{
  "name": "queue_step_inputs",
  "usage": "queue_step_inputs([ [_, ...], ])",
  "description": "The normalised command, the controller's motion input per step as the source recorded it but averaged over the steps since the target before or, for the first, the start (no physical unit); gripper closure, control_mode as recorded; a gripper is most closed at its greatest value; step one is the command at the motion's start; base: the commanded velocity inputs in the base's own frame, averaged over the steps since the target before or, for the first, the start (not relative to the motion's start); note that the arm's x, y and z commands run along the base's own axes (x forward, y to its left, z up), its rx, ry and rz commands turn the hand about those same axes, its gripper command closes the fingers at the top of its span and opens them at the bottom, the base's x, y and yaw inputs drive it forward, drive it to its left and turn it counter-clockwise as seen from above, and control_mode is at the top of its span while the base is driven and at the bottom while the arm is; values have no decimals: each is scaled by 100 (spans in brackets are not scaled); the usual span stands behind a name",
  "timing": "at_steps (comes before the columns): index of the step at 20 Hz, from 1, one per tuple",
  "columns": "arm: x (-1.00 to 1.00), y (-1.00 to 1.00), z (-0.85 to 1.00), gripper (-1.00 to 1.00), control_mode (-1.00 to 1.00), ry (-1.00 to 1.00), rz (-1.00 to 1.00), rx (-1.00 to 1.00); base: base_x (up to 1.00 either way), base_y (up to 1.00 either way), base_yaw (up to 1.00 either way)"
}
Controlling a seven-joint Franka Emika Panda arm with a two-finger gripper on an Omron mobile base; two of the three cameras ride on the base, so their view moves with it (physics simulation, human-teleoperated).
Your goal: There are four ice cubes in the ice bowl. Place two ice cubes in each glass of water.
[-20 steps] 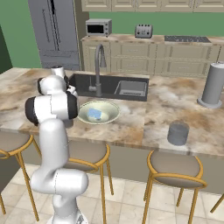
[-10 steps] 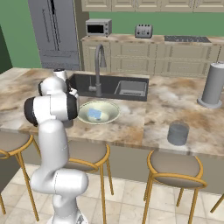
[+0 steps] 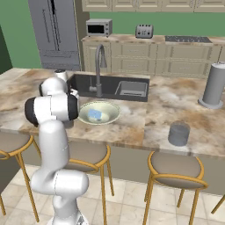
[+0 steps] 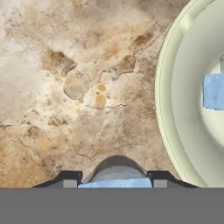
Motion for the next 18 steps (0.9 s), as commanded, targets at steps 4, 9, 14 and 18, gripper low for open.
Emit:
queue_step_inputs([
  [4, 1, -14, 49, -100, -100, 0, 0, 5, 0, 0, 0],
  [9, 14, -71, 35, -100, -100, 3, 0, 4, 0, 0, 0],
  [14, 60, -100, -2, -100, -100, 19, -2, 0, 0, 0, 0],
  [18, 61, -100, -24, -100, -100, 19, -2, 0, 0, 0, 0],
])
